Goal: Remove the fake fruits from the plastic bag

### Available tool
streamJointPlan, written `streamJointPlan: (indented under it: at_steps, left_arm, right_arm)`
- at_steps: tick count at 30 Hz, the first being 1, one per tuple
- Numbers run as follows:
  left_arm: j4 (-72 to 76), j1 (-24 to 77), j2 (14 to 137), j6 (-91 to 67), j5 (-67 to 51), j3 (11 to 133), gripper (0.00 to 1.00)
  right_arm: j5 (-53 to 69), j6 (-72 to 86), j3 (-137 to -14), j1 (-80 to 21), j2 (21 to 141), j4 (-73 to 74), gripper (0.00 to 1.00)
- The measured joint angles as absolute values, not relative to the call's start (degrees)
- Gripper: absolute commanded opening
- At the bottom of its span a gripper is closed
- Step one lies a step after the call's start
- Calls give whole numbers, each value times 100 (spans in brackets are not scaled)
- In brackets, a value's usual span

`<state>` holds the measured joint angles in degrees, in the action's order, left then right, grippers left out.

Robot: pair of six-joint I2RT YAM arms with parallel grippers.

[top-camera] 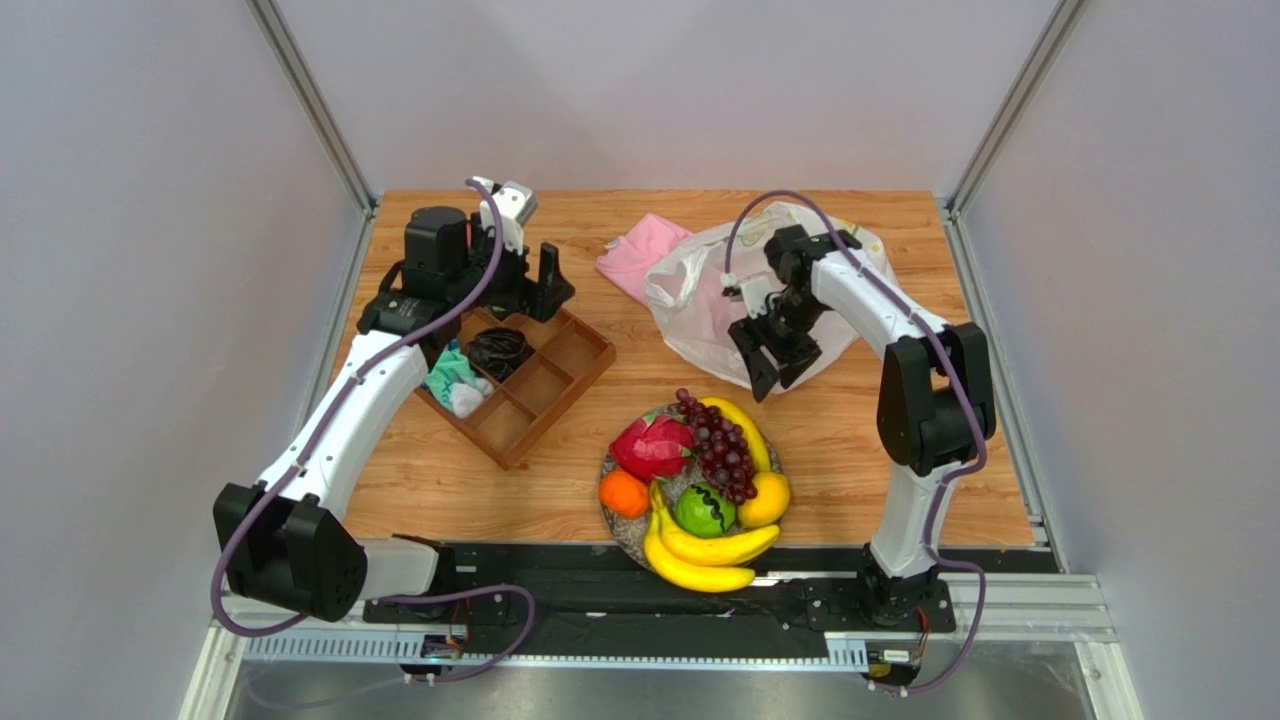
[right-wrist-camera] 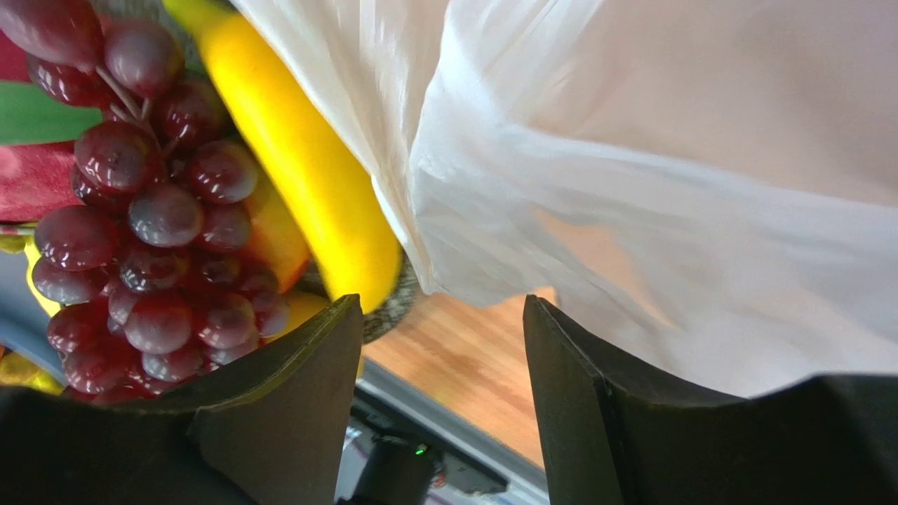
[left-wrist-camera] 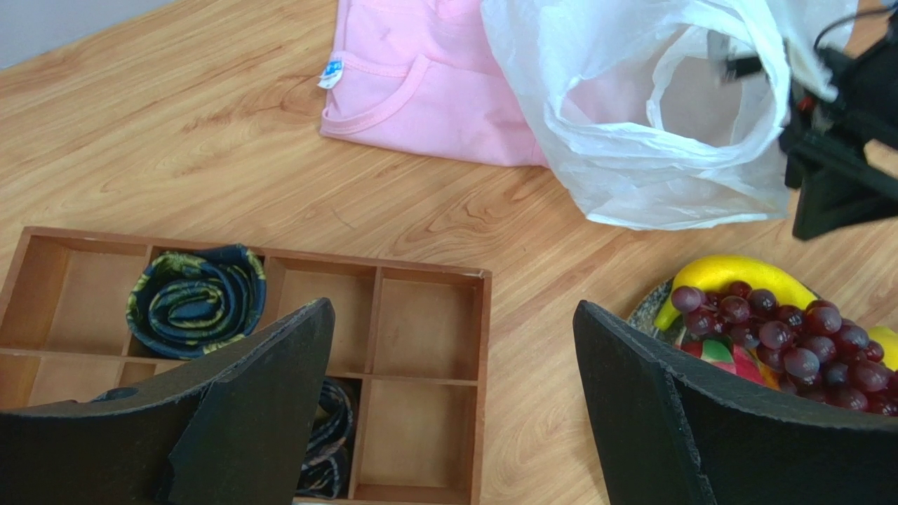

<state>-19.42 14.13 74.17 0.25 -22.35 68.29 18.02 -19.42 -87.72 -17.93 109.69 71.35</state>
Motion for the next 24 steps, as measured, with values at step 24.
streamJointPlan:
  at_steps: [24]
  left_arm:
    - [-1953, 1411, 7144, 16, -2176, 6591, 99]
  right_arm:
    - [958, -1380, -8602, -657, 7408, 5771, 64]
